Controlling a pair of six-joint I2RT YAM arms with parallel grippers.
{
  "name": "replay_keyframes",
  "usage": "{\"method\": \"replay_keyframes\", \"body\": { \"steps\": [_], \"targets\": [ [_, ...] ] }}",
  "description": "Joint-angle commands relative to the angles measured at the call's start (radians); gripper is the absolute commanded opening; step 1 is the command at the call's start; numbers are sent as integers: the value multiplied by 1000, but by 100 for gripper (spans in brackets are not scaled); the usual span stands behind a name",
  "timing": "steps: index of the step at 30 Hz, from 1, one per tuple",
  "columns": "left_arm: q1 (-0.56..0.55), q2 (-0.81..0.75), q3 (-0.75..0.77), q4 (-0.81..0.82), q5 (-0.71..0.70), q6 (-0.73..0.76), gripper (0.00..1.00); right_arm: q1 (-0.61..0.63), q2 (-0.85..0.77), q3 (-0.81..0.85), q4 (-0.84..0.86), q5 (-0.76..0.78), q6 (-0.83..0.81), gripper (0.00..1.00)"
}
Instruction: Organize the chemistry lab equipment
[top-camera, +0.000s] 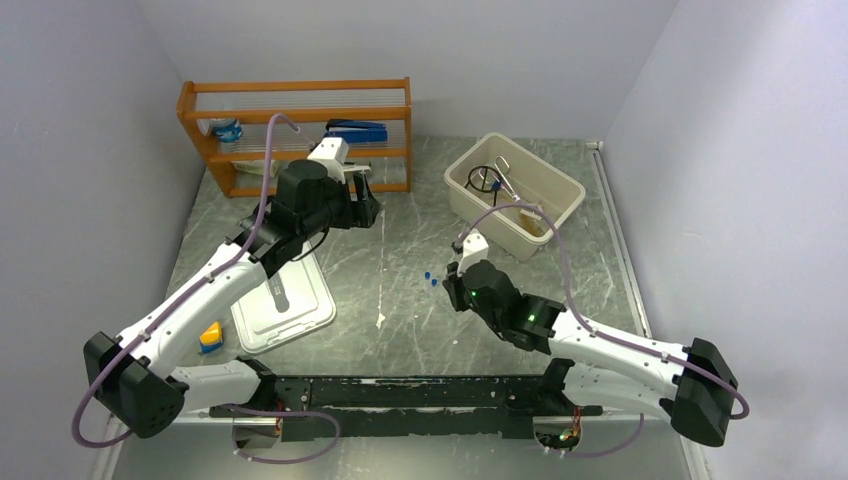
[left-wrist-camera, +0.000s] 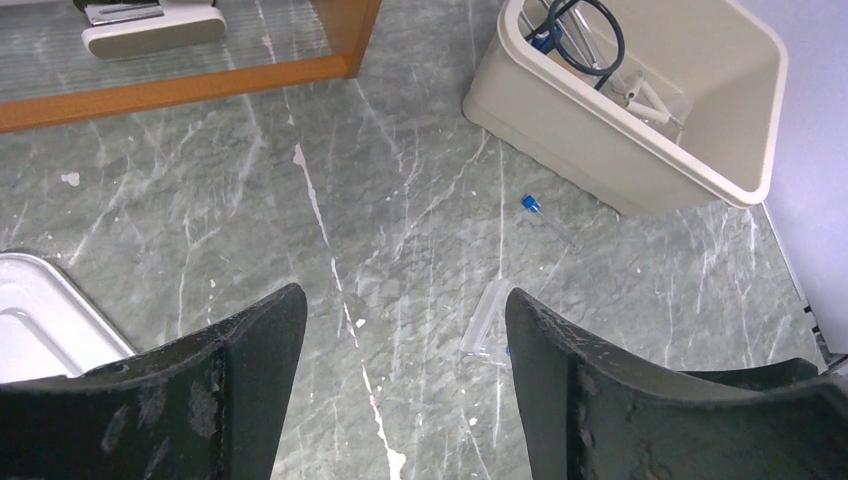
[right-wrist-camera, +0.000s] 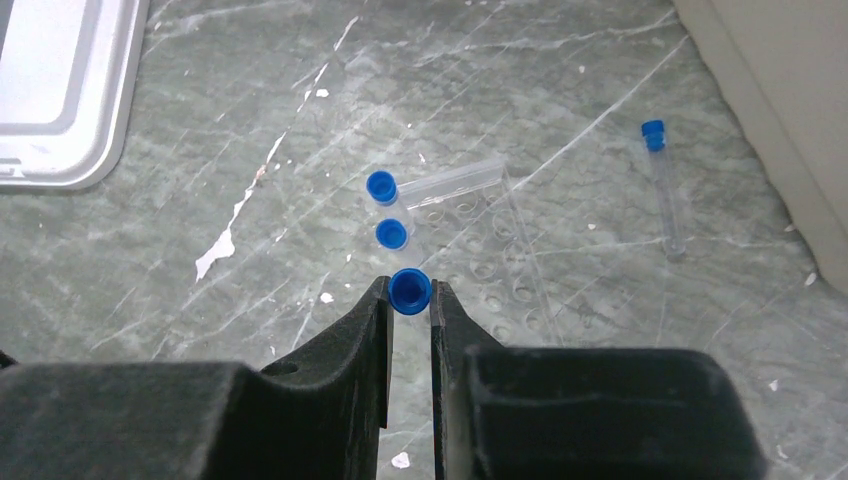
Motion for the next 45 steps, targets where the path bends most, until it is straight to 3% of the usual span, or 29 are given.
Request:
{"method": "replay_keyframes", "body": {
  "steps": [1,16,34,45],
  "targets": [
    [-1,-17,-34,39,14,3,76,34,19,-38,85,39,26,8],
    [0,-1,-71,72,68,8,76,77,56,-109,247,92,-55,8],
    [-1,5,-85,74,74,9,76,77,147,-105,264,83,-64,9],
    [-1,0,-91,73,68,14,76,76,186,-91,235,111,-31,15]
  ]
}}
